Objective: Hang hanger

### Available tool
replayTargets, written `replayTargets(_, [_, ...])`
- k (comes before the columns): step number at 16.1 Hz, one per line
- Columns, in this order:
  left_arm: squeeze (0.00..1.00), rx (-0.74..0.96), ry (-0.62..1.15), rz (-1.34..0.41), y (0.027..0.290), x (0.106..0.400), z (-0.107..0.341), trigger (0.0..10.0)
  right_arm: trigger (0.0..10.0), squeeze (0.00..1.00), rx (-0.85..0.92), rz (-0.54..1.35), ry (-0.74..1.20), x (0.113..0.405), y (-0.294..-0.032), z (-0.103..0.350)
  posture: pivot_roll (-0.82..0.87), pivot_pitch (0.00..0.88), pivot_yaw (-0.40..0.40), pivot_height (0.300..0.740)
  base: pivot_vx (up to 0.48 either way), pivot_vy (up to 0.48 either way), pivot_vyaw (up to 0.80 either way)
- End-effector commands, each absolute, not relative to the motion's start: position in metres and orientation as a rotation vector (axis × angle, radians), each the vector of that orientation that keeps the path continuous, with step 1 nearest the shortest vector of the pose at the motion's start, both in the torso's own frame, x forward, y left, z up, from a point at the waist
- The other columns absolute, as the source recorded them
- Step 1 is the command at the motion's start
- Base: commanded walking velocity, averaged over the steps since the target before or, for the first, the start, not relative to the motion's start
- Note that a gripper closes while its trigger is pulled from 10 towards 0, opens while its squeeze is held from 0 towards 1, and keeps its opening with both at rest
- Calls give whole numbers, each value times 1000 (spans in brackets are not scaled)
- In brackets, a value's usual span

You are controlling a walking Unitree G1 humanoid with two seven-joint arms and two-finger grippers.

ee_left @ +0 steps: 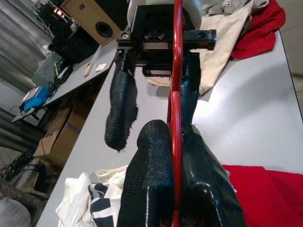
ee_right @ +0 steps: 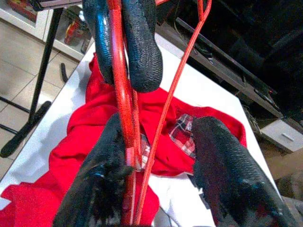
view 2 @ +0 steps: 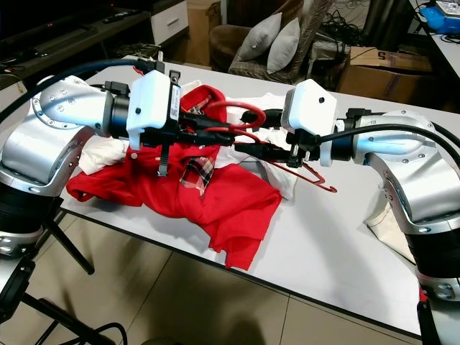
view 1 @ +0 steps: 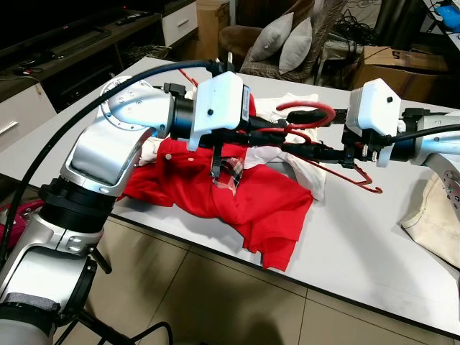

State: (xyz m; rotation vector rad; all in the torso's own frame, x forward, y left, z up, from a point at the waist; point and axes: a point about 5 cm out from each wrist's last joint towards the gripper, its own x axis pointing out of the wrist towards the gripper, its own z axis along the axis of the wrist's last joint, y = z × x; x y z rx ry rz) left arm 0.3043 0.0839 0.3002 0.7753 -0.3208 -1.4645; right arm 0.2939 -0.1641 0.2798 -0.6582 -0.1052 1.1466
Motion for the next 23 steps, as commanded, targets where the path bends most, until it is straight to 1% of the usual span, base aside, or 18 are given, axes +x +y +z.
replayTargets(1, [0, 810, -387, -1499, 79, 297, 312, 0, 0, 0, -653, 1120, -89, 298, -167, 281, 68, 0, 24, 740, 0, 0, 0])
replayTargets(7, [0, 802, -424, -1523, 75, 292, 317, 0, 0, 0, -626, 1151, -68, 296, -168, 280, 65, 0, 25, 740, 0, 0, 0])
replayTargets(16, [0, 820, -423, -1514, 76, 293, 317, 0, 0, 0, -625, 1164, -82, 296, -168, 281, 61, 0, 24, 740, 0, 0, 0])
replayTargets(17, [0, 825, -424, -1497, 77, 294, 317, 4706, 0, 0, -624, 1164, -83, 296, -168, 281, 61, 0, 24, 740, 0, 0, 0])
replayTargets(18, [0, 822, -419, -1486, 78, 296, 316, 10000, 0, 0, -624, 1164, -85, 296, -168, 281, 62, 0, 24, 740, 0, 0, 0])
replayTargets(20, [0, 806, -405, -1481, 79, 298, 315, 10000, 0, 0, -622, 1163, -86, 295, -168, 281, 62, 0, 24, 740, 0, 0, 0])
replayTargets(21, [1000, 779, -410, -1479, 78, 298, 316, 10000, 0, 0, -622, 1161, -87, 295, -168, 281, 61, 0, 26, 740, 0, 0, 0])
replayTargets(23, [1000, 774, -415, -1479, 78, 298, 317, 10000, 0, 0, -621, 1158, -86, 295, -169, 281, 61, 0, 27, 740, 0, 0, 0])
